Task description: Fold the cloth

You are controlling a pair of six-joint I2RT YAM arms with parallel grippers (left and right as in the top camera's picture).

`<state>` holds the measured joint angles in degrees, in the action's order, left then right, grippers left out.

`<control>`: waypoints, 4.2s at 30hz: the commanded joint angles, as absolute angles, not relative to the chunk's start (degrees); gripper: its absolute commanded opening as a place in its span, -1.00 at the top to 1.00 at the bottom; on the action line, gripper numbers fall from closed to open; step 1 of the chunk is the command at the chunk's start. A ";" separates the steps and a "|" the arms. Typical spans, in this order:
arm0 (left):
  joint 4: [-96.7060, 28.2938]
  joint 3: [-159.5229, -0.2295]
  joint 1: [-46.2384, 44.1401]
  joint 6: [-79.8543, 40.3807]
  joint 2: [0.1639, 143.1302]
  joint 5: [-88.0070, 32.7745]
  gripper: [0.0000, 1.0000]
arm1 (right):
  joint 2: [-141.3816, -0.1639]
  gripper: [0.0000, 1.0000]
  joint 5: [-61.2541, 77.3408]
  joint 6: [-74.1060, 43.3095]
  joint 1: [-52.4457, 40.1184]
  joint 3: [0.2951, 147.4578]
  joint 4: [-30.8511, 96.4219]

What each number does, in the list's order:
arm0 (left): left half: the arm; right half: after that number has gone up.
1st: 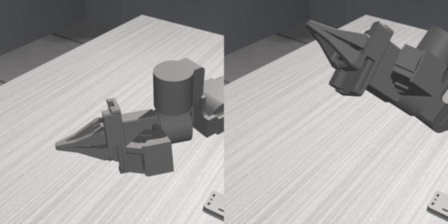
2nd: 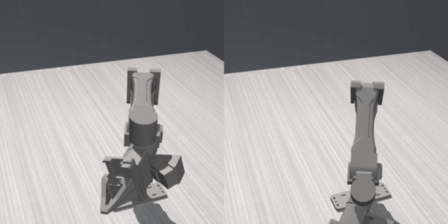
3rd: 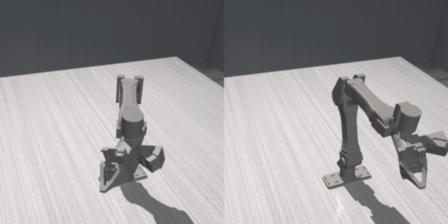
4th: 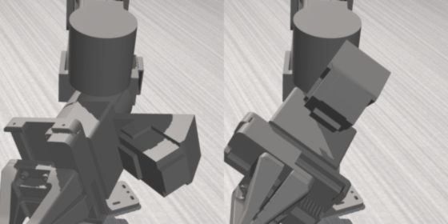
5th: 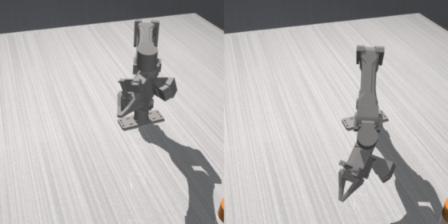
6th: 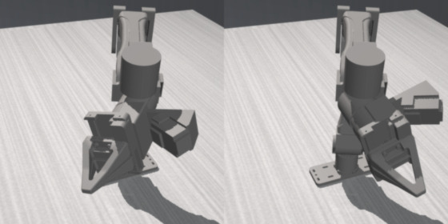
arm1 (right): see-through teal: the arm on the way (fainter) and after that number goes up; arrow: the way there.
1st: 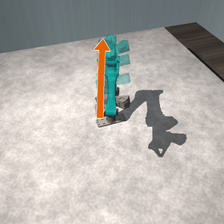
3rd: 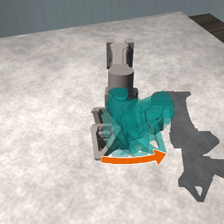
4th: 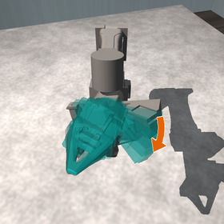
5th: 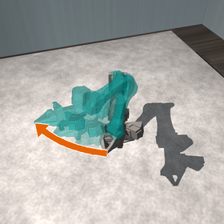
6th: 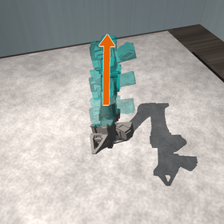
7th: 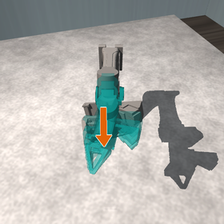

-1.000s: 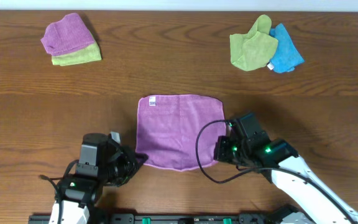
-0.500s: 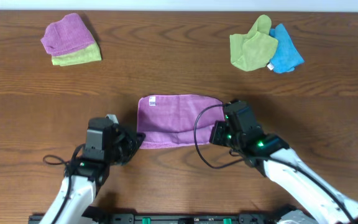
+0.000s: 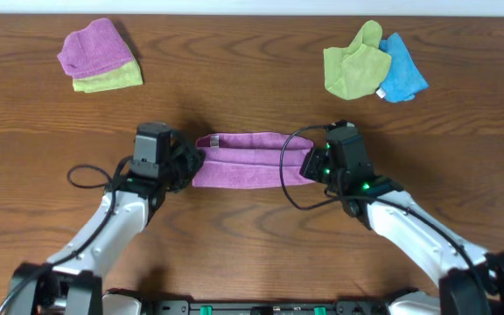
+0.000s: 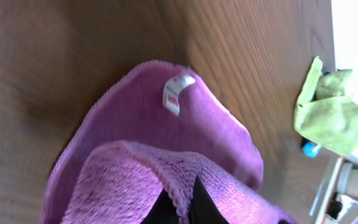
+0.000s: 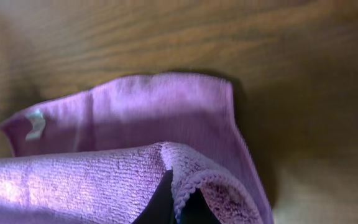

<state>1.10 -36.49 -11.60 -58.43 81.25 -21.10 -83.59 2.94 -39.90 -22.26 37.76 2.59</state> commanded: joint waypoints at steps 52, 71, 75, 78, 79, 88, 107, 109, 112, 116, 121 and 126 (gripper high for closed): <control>0.49 -38.54 -7.90 -51.96 75.33 -19.00 -0.59 | -84.31 -0.39 2.57 -38.50 -17.17 37.82 3.31; 9.10 -38.54 -12.45 -64.99 88.53 -24.34 0.88 | -75.68 -0.49 4.75 -45.67 -16.88 37.80 17.17; 12.08 -38.54 -12.80 -65.93 91.98 -23.86 0.88 | -76.14 -0.48 4.56 -45.67 -16.88 37.80 18.59; 12.82 -38.54 -12.80 -66.04 94.37 -23.46 0.88 | -78.76 -0.46 3.92 -46.76 -16.88 37.80 18.92; 12.88 -38.54 -12.80 -66.04 94.98 -23.38 0.88 | -79.68 -0.46 3.95 -46.74 -16.88 37.80 18.52; 13.74 -38.54 -12.80 -66.04 97.65 -22.09 0.89 | -85.12 -0.47 6.92 -48.40 -16.91 37.80 13.08; 13.56 -38.54 -12.84 -66.02 99.96 -22.06 0.88 | -92.42 -0.45 8.43 -52.77 -20.08 37.80 5.17; 13.56 -38.54 -12.84 -66.02 99.96 -22.09 0.88 | -92.82 -0.44 8.36 -53.17 -20.84 37.80 4.25; 13.56 -38.54 -12.84 -66.02 99.96 -22.09 0.88 | -93.43 -0.33 7.46 -53.39 -21.98 37.78 2.72; 13.56 -38.54 -12.84 -66.02 99.96 -22.11 0.88 | -94.21 -0.14 6.44 -53.36 -22.06 37.78 2.72; 13.52 -38.54 -12.84 -66.00 99.96 -22.11 0.89 | -95.18 0.35 3.95 -53.30 -22.04 37.78 2.48; 13.52 -38.54 -12.84 -66.00 99.96 -22.11 0.89 | -95.18 0.97 1.74 -50.04 -22.04 37.80 -0.73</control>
<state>13.82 -37.56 -12.60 -66.02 98.91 -23.16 -94.61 4.21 -52.07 -21.58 37.95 0.03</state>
